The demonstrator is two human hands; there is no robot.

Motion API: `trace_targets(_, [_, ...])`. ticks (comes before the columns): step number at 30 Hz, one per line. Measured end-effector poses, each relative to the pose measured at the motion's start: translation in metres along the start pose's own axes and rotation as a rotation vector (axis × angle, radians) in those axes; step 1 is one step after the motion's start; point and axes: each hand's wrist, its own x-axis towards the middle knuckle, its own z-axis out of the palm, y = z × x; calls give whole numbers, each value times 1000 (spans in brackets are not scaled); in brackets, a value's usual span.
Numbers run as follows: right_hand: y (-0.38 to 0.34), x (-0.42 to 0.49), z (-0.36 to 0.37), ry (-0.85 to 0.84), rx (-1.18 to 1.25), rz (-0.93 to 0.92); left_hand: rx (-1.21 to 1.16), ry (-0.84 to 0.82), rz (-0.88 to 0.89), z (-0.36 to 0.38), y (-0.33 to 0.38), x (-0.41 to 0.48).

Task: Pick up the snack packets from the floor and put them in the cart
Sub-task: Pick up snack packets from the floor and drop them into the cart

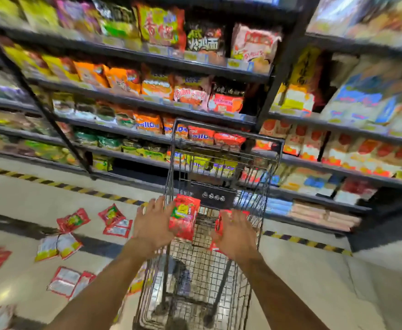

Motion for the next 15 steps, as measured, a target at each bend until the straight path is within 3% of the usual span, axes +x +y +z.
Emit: trace_targets(15, [-194,-157,-39,136,-113,-496,-13,243,-458,-17,-156,-329])
